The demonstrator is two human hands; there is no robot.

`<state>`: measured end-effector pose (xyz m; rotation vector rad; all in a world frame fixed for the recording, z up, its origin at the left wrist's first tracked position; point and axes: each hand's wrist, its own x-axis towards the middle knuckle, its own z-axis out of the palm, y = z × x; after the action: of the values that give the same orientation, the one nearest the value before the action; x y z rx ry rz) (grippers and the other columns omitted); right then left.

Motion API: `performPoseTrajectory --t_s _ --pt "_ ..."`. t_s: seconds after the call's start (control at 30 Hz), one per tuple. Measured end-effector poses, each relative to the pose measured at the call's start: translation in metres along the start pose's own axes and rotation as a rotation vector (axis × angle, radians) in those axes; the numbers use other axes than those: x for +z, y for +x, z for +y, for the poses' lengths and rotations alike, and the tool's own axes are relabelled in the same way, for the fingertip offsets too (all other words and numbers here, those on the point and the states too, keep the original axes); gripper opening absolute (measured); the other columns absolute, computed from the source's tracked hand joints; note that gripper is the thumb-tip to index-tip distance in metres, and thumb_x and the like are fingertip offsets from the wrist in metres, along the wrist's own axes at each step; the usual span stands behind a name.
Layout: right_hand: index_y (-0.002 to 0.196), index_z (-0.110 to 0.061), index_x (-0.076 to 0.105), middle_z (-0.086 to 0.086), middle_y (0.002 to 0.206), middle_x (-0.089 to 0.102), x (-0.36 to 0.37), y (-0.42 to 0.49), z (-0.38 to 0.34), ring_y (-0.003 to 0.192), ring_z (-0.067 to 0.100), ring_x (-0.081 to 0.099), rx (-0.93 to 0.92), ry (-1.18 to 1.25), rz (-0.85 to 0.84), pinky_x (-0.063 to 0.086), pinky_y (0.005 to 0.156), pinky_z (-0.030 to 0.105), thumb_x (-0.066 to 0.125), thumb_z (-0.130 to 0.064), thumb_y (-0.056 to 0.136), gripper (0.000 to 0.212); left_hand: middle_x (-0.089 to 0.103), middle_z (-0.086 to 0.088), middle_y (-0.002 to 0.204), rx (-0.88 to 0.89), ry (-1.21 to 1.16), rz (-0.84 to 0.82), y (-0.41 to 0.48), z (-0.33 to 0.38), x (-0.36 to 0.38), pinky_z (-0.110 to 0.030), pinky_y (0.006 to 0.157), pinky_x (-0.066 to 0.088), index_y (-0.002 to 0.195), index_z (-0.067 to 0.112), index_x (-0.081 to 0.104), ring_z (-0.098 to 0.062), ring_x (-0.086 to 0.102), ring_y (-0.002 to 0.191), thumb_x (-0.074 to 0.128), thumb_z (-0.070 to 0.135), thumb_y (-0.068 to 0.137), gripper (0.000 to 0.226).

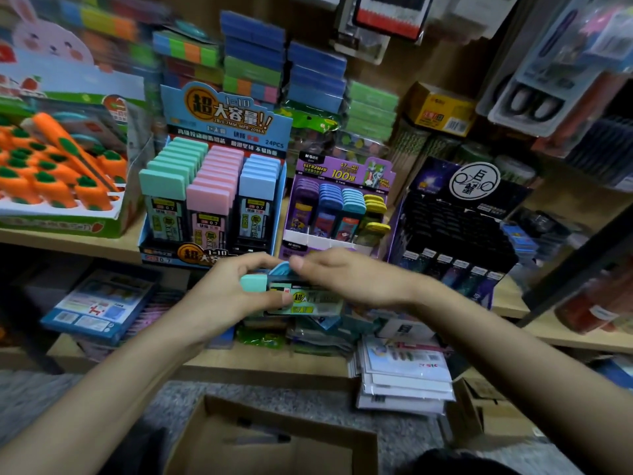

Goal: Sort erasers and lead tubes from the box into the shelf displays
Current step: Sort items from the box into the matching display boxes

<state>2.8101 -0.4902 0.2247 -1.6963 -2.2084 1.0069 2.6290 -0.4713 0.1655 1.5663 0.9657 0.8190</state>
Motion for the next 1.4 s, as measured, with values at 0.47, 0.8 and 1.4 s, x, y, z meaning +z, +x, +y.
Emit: performPoseTrajectory --t_s 0.47,0.8,1.4 --pt "0.090 -0.016 0.060 0.006 0.089 0.064 -0.041 -0.012 0.028 0.081 0.013 0.062 -0.094 0.388 0.698 0.052 0.073 0.027 0.061 -0.013 0.089 0.003 0.063 0.009 0.081 -0.009 -0.117 0.204 0.008 0.002 0.001 -0.018 0.060 0.049 0.086 0.028 0.063 -0.003 0.062 0.074 0.081 0.037 0.047 0.044" --pt "0.101 -0.010 0.059 0.006 0.096 0.068 -0.048 0.010 0.048 0.087 0.021 0.063 -0.096 -0.045 0.775 0.052 0.081 0.039 0.068 -0.014 0.085 0.019 0.074 0.006 0.084 0.042 -0.265 0.232 0.008 -0.008 -0.008 -0.013 0.061 0.051 0.079 0.028 0.072 -0.004 0.068 0.079 0.077 0.035 0.052 0.028" --pt "0.103 0.001 0.061 0.020 0.094 0.055 -0.043 0.020 0.051 0.083 0.038 0.052 -0.141 -0.870 0.833 0.043 0.064 0.045 0.066 -0.012 0.083 0.024 0.070 0.001 0.085 0.031 -0.109 0.231 0.004 -0.012 -0.021 -0.039 0.081 0.052 0.090 0.019 0.066 -0.013 0.066 0.086 0.074 0.038 0.055 0.041"
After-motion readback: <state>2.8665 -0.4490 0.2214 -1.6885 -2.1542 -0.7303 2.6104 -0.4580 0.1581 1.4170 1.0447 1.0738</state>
